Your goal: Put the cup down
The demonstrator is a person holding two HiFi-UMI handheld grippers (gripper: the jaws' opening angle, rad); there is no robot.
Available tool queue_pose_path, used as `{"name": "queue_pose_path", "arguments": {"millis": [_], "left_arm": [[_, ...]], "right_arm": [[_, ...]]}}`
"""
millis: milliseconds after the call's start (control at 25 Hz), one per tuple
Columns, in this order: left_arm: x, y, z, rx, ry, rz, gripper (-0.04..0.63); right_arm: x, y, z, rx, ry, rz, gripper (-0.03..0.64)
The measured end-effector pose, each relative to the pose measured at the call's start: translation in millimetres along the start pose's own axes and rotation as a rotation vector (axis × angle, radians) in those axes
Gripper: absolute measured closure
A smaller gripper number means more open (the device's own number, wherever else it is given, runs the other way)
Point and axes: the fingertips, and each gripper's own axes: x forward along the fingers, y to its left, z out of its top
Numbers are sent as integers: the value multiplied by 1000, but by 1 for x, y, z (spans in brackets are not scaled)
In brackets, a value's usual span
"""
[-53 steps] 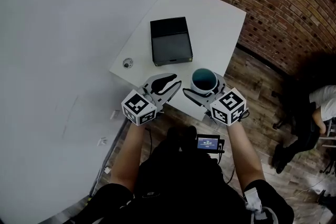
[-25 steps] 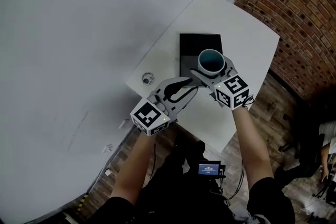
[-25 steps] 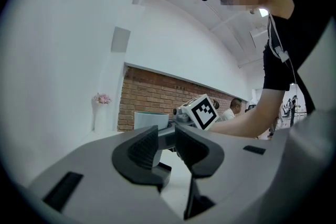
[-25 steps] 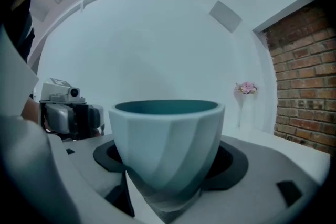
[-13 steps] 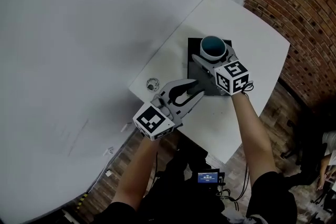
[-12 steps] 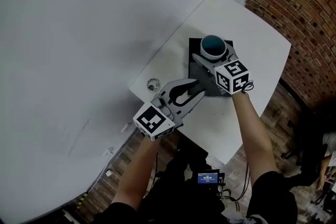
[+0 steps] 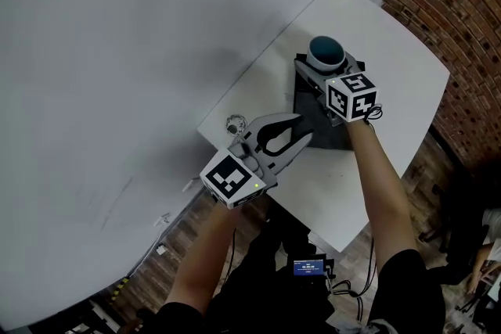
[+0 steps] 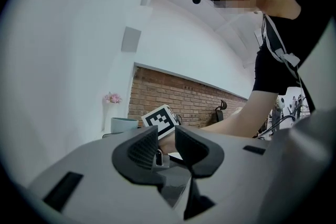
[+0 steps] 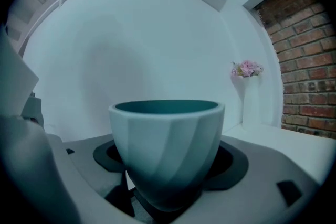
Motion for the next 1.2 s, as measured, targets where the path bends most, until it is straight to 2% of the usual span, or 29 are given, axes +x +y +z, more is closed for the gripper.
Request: {"name": "queue_pose_path", "arguments": {"millis": [200, 360, 480, 720, 840, 920, 1040, 1200], "left_arm": [[-4, 8, -6, -8, 27, 22, 505], [-3, 8, -5, -14, 6, 25, 505], [-4, 10, -10, -24, 32, 30, 505], [-5, 8, -7, -23, 12, 27, 505], [-9, 9, -8, -27, 54, 41, 505], [-11, 9, -7, -26, 70, 44, 505], [-13, 7, -3, -25, 40, 44, 505], [-16, 5, 1, -18, 34, 53, 505]], "right_arm": [[12, -2, -8, -28, 21, -13, 224], [12, -2, -15, -75, 32, -30, 224], [11, -2, -18, -95, 31, -36, 224], [9, 0, -20, -123, 42, -53, 224], [7, -3, -21, -105, 44, -66, 222], [6, -2, -21, -86, 47, -59, 199], [4, 1, -23, -69, 61, -42, 132], [-7, 6, -25, -70, 81, -41, 121]]}}
